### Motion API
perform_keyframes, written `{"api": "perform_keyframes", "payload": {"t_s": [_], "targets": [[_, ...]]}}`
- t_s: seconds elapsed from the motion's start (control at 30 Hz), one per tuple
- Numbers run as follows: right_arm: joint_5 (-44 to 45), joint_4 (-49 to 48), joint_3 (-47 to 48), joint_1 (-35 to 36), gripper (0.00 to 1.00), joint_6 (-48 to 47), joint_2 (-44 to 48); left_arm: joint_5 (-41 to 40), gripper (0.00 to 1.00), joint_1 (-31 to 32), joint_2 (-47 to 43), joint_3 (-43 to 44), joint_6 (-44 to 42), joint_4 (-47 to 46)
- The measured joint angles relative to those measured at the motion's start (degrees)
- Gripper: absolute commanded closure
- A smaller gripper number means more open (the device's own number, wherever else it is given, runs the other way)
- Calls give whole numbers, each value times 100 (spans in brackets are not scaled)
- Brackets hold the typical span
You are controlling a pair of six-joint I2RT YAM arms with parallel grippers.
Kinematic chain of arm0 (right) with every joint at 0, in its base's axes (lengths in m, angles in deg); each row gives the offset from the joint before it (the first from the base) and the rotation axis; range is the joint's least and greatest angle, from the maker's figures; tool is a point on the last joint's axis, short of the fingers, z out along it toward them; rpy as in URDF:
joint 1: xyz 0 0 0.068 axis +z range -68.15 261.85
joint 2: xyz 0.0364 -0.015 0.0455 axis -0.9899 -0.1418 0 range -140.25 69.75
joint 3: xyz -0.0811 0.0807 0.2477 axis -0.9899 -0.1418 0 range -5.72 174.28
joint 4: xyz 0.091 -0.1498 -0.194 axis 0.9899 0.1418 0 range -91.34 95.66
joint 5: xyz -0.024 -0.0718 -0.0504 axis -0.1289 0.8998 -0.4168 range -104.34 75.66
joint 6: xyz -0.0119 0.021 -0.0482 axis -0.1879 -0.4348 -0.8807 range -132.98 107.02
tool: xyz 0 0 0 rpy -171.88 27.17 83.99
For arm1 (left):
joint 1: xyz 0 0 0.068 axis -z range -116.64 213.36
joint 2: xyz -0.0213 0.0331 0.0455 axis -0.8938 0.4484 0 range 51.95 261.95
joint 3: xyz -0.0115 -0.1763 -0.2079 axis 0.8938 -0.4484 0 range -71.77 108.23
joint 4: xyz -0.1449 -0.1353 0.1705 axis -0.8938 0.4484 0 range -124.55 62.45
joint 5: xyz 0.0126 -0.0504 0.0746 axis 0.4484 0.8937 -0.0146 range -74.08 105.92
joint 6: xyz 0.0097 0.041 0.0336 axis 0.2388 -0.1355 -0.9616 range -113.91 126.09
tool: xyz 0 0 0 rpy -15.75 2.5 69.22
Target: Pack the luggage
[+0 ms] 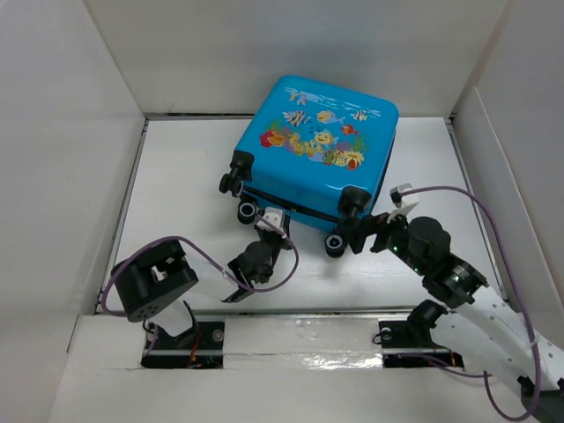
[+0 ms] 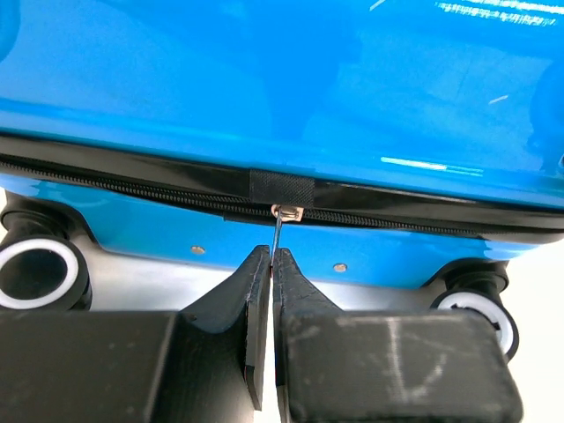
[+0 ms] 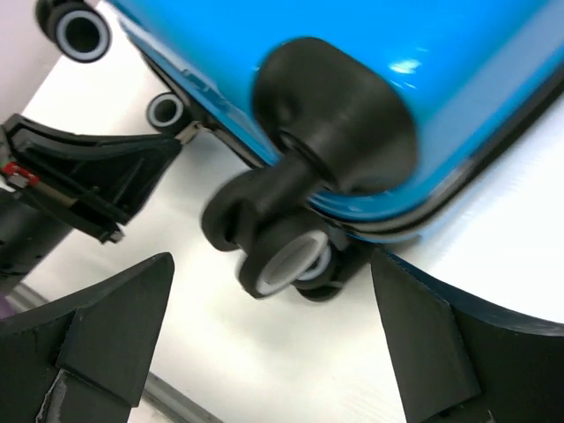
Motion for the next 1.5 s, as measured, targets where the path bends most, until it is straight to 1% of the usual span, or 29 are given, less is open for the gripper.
{"api": "perform_keyframes", "payload": {"t_s": [0.17,0.33,0.4,0.43,0.5,0.6,0.63,0.67,0.7,0.77,0.87,1.07,1.3,1.43,1.5], "targets": [[-4,-459,-35,164,0,111,-667,33,100,-11,2,0,61,28],[280,-697,-7,179,0,219,-1408,66,100,-35,2,-2,131,33],[348,-820,-7,179,5,254,-1676,105,100,-70,0,-2,157,33],[374,-885,-9,179,13,302,-1777,127,100,-85,0,-2,164,35],[472,-986,-9,186,24,396,-1926,151,100,-105,-2,-2,179,37],[557,-1130,-9,212,65,546,-2090,157,100,-122,-22,-2,197,52],[599,-1165,-9,227,85,579,-2103,149,100,-127,-33,-9,199,55],[638,-1169,-9,236,93,616,-2083,138,100,-129,-55,-17,199,57],[693,-1178,-26,247,98,640,-2041,131,100,-131,-90,-35,203,63],[824,-1200,-129,267,100,647,-1847,125,100,-166,-219,-118,273,74],[1128,-1123,-348,184,100,581,-1154,111,100,-251,-518,-299,426,96],[1423,-437,-490,-535,100,236,-105,-339,100,-323,-1220,-717,811,361],[1141,-282,-492,-1344,100,-131,31,-780,100,-328,-1617,-1187,1591,715],[975,-280,-415,-1945,100,-348,-9,-1366,100,-442,-1853,-1563,2063,1187],[885,-269,-358,-2253,100,-415,-57,-1593,100,-505,-2002,-1617,2315,1480]]}}
